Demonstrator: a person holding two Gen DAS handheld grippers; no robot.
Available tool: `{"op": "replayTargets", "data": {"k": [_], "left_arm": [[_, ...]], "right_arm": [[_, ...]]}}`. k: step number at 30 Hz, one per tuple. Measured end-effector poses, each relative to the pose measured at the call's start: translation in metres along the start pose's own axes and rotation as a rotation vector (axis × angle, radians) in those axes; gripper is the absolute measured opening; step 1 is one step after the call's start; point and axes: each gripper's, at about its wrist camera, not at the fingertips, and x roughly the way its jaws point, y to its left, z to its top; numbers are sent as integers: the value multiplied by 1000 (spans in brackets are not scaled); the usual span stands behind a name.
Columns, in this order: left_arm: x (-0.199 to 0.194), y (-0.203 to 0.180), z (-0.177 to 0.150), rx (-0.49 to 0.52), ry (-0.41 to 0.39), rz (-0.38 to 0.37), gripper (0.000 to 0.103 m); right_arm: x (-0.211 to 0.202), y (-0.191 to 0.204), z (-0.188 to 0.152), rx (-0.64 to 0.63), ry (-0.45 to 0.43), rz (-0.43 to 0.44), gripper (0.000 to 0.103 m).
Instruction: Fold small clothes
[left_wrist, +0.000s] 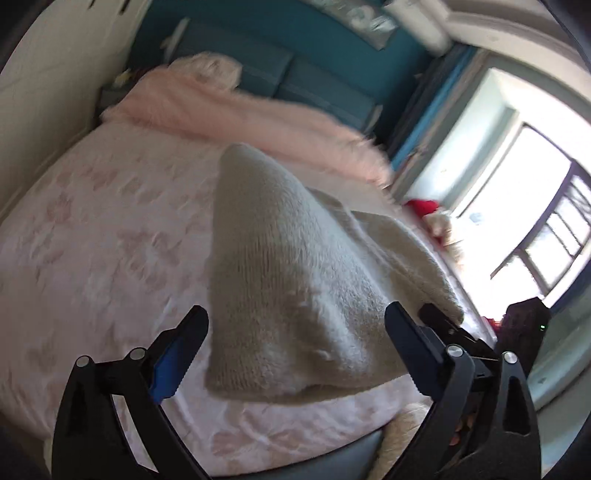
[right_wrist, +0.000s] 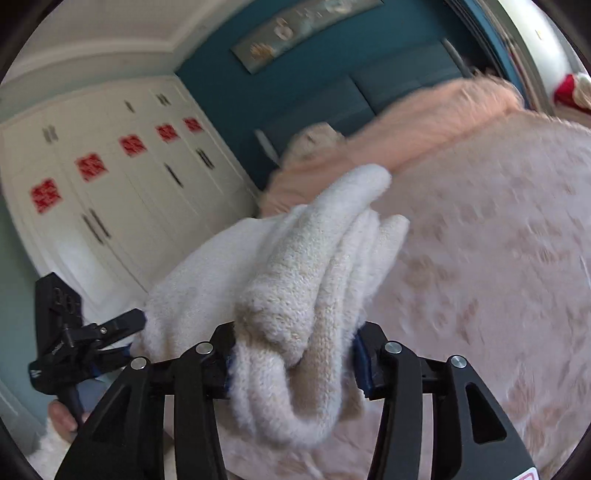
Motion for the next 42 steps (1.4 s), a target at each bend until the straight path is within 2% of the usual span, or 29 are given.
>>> {"op": "replayTargets", "data": {"k": [1, 2, 4, 5, 6, 7, 9, 12, 14, 15, 16, 17, 18, 19, 20, 21, 23, 26, 28, 30, 31, 33, 34, 35, 37, 38, 39, 41, 42], "left_arm": [[23, 28, -27, -56, 80, 67, 91], [34, 54, -50, -107, 140, 99, 85], [34, 82, -78, -196, 162, 92, 85], [30, 92, -83, -226, 152, 79, 87], [28, 96, -82, -253, 139, 58, 92], [28, 97, -76, -272, 127, 34, 93], [37, 94, -61, -285, 107, 3, 95], [62, 82, -35, -265, 106, -13, 97], [92, 83, -27, -265, 145, -6, 97], [108, 87, -28, -278, 171, 1, 97], [123, 90, -30, -290, 206, 16, 96], [137, 95, -34, -304, 238, 21, 92], [150, 99, -38, -321, 272, 9, 71], [158, 103, -40, -351, 305, -26, 66], [155, 105, -40, -375, 288, -28, 59], [148, 103, -36, -375, 265, -40, 48], [126, 92, -22, -317, 203, -56, 42], [82, 80, 1, -290, 81, -71, 41], [62, 80, 6, -309, 34, -91, 42], [67, 83, -2, -298, 52, -53, 49], [78, 83, -11, -280, 79, -8, 51], [111, 88, -38, -250, 201, 108, 54], [121, 90, -52, -242, 252, 169, 54], [117, 90, -60, -242, 224, 142, 54], [98, 83, -59, -216, 172, 176, 55], [90, 78, -57, -188, 151, 202, 56], [85, 73, -55, -164, 134, 217, 57], [85, 65, -51, -111, 131, 255, 60], [90, 63, -51, -89, 141, 279, 61]], "right_arm": [[5, -16, -23, 46, 42, -21, 46], [0, -26, -40, 62, 39, -25, 46], [-11, -31, -49, 28, 26, -58, 47], [-11, -30, -45, 7, 33, -76, 52], [-9, -30, -37, 2, 31, -95, 61], [-5, -27, -32, 13, 21, -107, 65], [11, -31, -15, 60, 38, -105, 84], [57, -37, 0, 82, 135, -119, 87], [88, -46, -3, 111, 198, -150, 87], [101, -51, -6, 143, 228, -135, 87], [112, -54, -9, 174, 257, -106, 86], [122, -55, -10, 190, 282, -71, 73], [128, -50, -8, 187, 301, -55, 52], [130, -41, -1, 156, 302, -85, 51], [128, -28, 8, 104, 293, -80, 41], [121, -12, 18, 44, 263, -58, 38], [96, 23, 41, -69, 179, 12, 35], [58, 52, 60, -144, 67, 108, 35], [54, 46, 57, -129, 55, 116, 35], [77, 22, 40, -117, 118, 44, 42], [100, 4, 28, -99, 189, -11, 44], [135, -32, 6, -25, 340, -180, 48], [123, -38, 3, 36, 287, -99, 49], [105, -33, 4, 54, 224, -100, 48], [73, -6, 9, -45, 135, -163, 50], [59, 9, 10, -86, 105, -134, 46], [53, 22, 10, -126, 104, -98, 32], [60, 41, 4, -230, 141, -103, 17], [75, 40, 0, -262, 177, -129, 15]]}}
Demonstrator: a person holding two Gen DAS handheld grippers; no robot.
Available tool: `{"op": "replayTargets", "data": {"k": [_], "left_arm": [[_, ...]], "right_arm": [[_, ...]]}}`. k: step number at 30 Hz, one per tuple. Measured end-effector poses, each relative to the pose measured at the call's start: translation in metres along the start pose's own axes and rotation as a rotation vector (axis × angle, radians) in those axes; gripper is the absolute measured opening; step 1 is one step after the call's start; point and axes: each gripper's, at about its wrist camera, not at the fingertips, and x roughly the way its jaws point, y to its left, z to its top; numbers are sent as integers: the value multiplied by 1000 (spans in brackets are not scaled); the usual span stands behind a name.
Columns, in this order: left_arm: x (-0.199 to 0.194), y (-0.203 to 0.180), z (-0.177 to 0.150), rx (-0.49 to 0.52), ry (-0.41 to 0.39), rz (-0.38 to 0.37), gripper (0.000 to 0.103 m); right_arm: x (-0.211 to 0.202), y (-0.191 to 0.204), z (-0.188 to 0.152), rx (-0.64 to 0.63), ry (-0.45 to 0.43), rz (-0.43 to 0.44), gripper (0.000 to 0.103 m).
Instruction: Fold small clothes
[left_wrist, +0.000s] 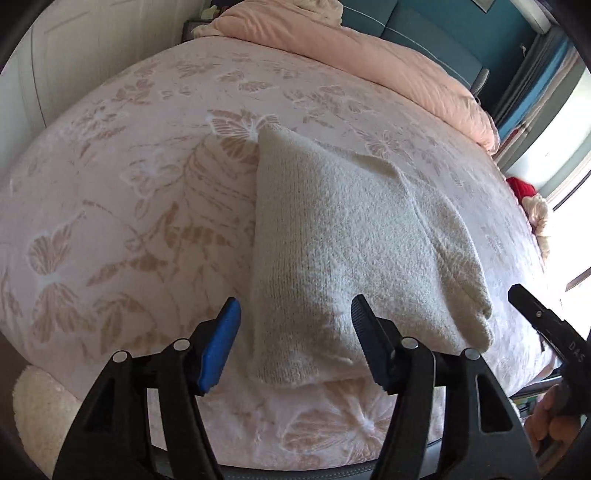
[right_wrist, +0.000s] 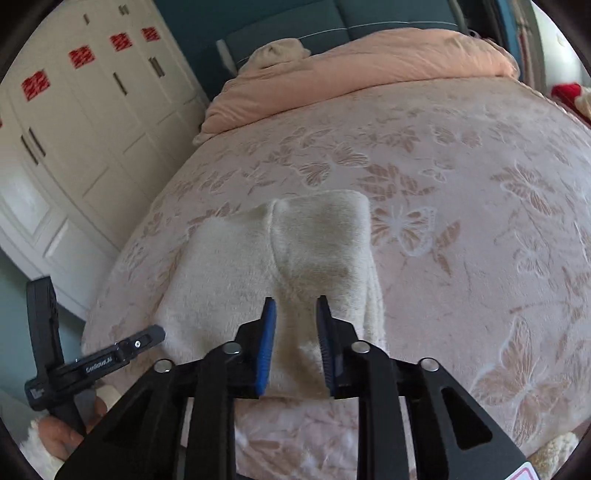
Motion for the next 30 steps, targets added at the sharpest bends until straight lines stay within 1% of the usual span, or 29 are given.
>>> {"op": "replayTargets", "data": {"k": [1, 2, 3, 4, 5, 6, 7, 8, 9, 11, 12, 13, 14, 15, 16, 17, 18, 19, 20, 21, 22, 23, 24, 25, 26, 27, 28, 29, 30], "left_arm": [[7, -2, -1, 14, 17, 39, 61], [16, -1, -1, 20, 36, 61, 62], [20, 0, -2, 14, 49, 58, 63], [18, 2, -3, -4, 58, 43, 62], [13, 6, 0, -32, 56, 6, 61], [5, 12, 2, -65, 40, -50, 70], [-1, 18, 5, -100, 21, -99, 79], [-3, 23, 11, -137, 1, -130, 93], [-1, 28, 17, -171, -9, -148, 93], [17, 36, 31, -218, 28, -208, 94], [30, 37, 35, -242, 61, -226, 94], [44, 41, 38, -278, 92, -230, 94], [59, 45, 39, -316, 118, -249, 93], [72, 48, 40, -342, 143, -278, 82], [80, 49, 42, -360, 160, -310, 72], [81, 46, 46, -363, 166, -322, 60], [75, 41, 52, -348, 146, -309, 54], [66, 34, 58, -312, 122, -307, 52], [55, 26, 65, -273, 88, -324, 49], [44, 19, 71, -235, 52, -338, 49], [36, 13, 75, -205, 26, -346, 50], [33, 9, 78, -189, 14, -349, 51], [35, 6, 78, -180, 15, -339, 55], [43, 3, 77, -159, 26, -307, 57], [55, -1, 74, -121, 50, -255, 59], [67, -4, 69, -85, 79, -183, 58], [72, -5, 64, -58, 96, -136, 59], [64, -2, 59, -56, 69, -155, 59], [50, -2, 57, -54, 38, -139, 57]], "right_arm": [[22, -5, -6, -5, 64, -40, 14], [43, -14, -10, 18, 142, -50, 10], [49, -22, -11, 73, 177, -25, 3], [38, -27, -8, 123, 132, 14, 3], [24, -30, -3, 148, 80, 44, 7], [13, -31, 2, 155, 33, 49, 16], [8, -33, 8, 154, -3, 23, 28], [9, -36, 15, 150, -17, -10, 68], [19, -41, 21, 153, -3, -19, 87], [53, -54, 28, 197, 104, -4, 87], [72, -60, 27, 233, 173, 4, 87], [89, -63, 23, 263, 231, 39, 87], [100, -64, 21, 286, 260, 99, 81], [102, -61, 21, 287, 247, 143, 58], [98, -55, 24, 274, 229, 143, 45], [86, -47, 31, 252, 183, 129, 38], [70, -37, 37, 218, 126, 135, 35], [50, -27, 43, 180, 61, 145, 34], [33, -21, 48, 151, 11, 143, 33], [18, -17, 49, 133, -30, 139, 33], [12, -20, 49, 133, -51, 131, 33], [16, -28, 46, 149, -42, 115, 36], [30, -40, 42, 176, 3, 95, 39], [50, -54, 35, 213, 74, 70, 40], [69, -68, 28, 259, 159, 33, 41], [71, -79, 21, 317, 182, 44, 42], [55, -83, 18, 361, 126, 89, 42], [36, -80, 18, 358, 73, 76, 42], [16, -73, 19, 325, 27, 39, 43]]}}
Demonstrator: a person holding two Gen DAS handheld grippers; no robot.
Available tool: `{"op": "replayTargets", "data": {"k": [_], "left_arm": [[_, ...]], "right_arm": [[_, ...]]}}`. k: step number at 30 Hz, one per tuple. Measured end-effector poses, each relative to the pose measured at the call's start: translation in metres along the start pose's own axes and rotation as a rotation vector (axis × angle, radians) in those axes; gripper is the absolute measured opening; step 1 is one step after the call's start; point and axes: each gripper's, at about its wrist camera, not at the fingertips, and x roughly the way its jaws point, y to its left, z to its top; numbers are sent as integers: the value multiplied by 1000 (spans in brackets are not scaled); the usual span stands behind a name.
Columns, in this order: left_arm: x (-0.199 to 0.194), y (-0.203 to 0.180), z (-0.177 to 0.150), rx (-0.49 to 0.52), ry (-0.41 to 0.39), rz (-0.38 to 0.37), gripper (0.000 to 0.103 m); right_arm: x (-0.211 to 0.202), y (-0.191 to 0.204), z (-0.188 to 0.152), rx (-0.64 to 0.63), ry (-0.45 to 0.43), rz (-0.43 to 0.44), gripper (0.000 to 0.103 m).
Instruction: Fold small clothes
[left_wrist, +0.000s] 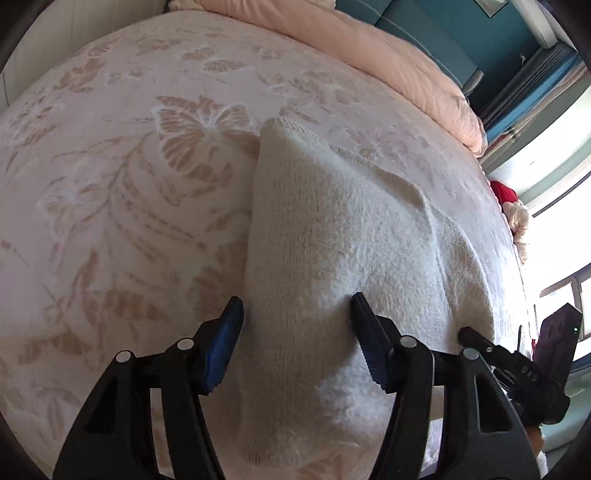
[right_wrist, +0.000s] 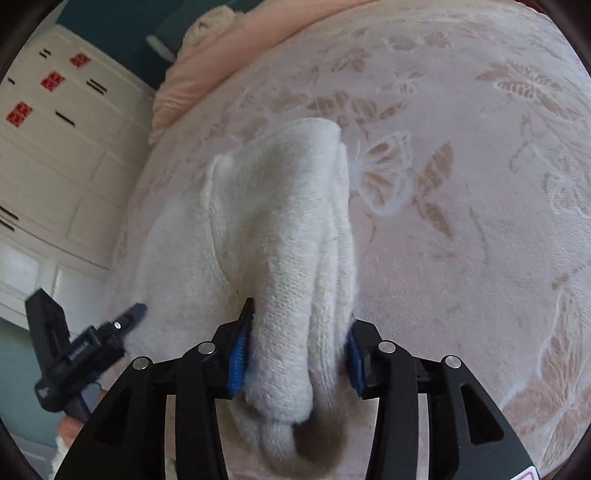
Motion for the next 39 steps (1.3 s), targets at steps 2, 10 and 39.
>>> {"op": "replayTargets", "data": {"k": [2, 10, 39], "left_arm": [[-28, -2, -6, 43, -44, 34, 58], [-8, -3, -61, 168, 35, 236, 65], [-72, -55, -130, 293, -48, 358, 72]], "right_arm": [[-34, 15, -8, -71, -87, 6, 43], [14, -5, -40, -173, 68, -137, 0], [-64, 19, -130, -192, -3, -225, 1]]}}
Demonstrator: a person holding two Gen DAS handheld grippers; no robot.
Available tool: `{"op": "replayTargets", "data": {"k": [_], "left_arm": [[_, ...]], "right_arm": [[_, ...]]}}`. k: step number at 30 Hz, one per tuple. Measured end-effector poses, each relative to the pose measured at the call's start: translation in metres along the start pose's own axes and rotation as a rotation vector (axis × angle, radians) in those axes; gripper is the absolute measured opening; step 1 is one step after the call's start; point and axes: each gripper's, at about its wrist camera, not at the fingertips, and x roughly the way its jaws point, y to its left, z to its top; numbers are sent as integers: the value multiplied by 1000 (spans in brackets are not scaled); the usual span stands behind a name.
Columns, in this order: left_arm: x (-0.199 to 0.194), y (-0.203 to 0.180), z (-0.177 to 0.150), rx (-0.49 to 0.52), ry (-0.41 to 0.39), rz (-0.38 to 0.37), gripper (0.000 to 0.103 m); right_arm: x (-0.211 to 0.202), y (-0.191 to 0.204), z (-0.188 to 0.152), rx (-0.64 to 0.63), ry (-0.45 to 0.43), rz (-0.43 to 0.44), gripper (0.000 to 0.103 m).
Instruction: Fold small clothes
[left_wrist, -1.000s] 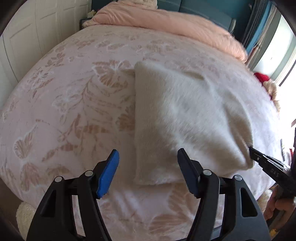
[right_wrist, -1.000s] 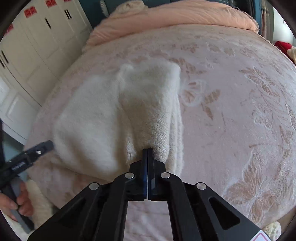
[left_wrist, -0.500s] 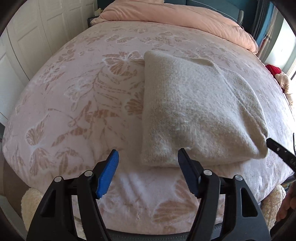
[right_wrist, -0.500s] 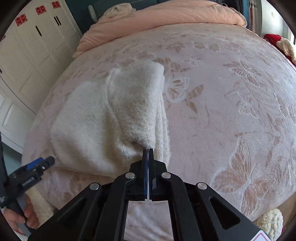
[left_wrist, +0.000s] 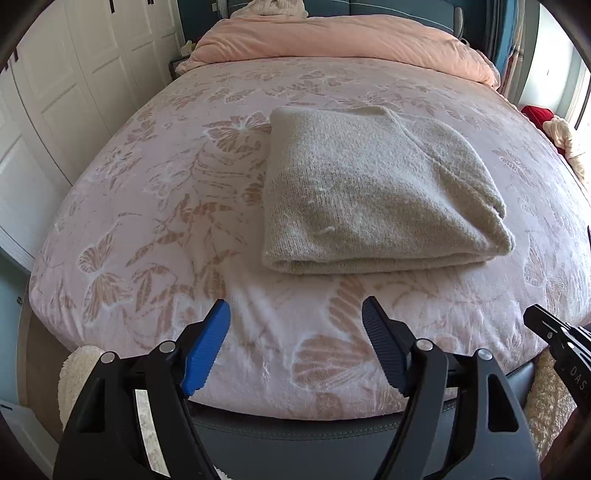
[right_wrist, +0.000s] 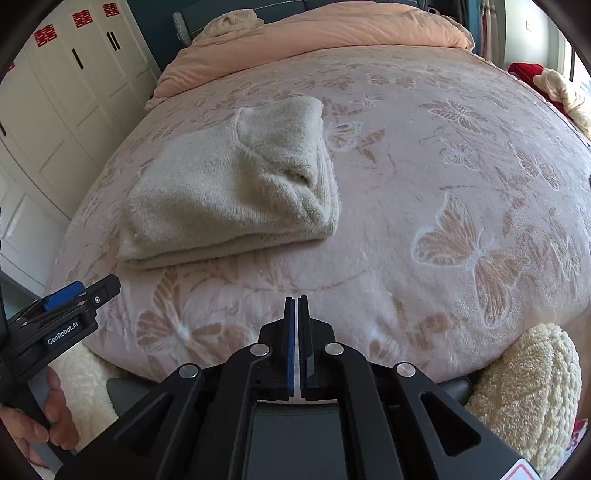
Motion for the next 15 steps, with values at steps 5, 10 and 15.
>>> {"op": "replayTargets", "data": {"k": [5, 10, 15], "left_arm": [[-9, -8, -12, 3, -28, 11, 72], [-16, -14, -21, 2, -43, 3, 72], [-18, -6, -18, -18, -38, -20, 79]], "right_arm": [[-11, 4, -10, -9, -38, -21, 2], [-13, 3, -18, -1, -37, -34, 5], [-9, 0, -6, 16, -27, 12, 9]]}}
